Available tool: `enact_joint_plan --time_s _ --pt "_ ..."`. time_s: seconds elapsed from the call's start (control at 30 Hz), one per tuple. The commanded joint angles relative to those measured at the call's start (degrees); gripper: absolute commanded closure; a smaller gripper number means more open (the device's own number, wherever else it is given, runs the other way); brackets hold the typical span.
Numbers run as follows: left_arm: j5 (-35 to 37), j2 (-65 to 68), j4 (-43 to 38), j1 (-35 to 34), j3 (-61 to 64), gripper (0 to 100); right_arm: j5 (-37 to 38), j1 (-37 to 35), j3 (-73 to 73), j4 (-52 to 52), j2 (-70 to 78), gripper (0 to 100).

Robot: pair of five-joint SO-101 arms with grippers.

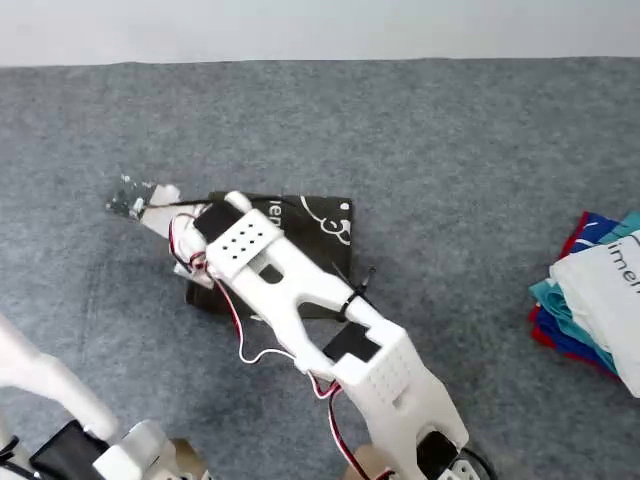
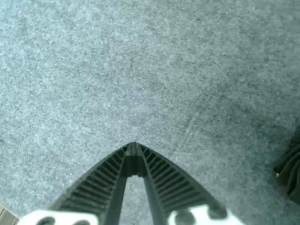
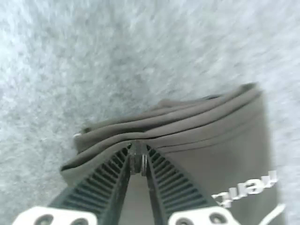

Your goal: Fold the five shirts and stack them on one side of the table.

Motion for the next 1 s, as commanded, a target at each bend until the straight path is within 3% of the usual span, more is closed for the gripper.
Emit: enact_joint_plan --time_s 0.0,0.23,0.4,0.7,0.97 --pt "-0.5 -1.8 1.2 0.7 0.0 100 1.7 2.3 -1.5 -3.7 -5.5 98.8" --pt "-0.5 -1.8 1.1 0.7 0.0 100 1.7 5.0 -1.5 -17.9 3.9 98.8" --pt "-0.5 -1.8 1.1 0.7 0.0 100 1.7 4.2 -1.5 -19.8 10.2 98.8" --pt "-0.5 -1.8 1.1 0.7 0.0 100 1.3 3.9 -6.0 -13.6 0.8 98.8" --pt "-0.4 -2.0 1.2 0.7 0.0 100 -0.2 3.6 -10.9 5.7 -7.6 98.7"
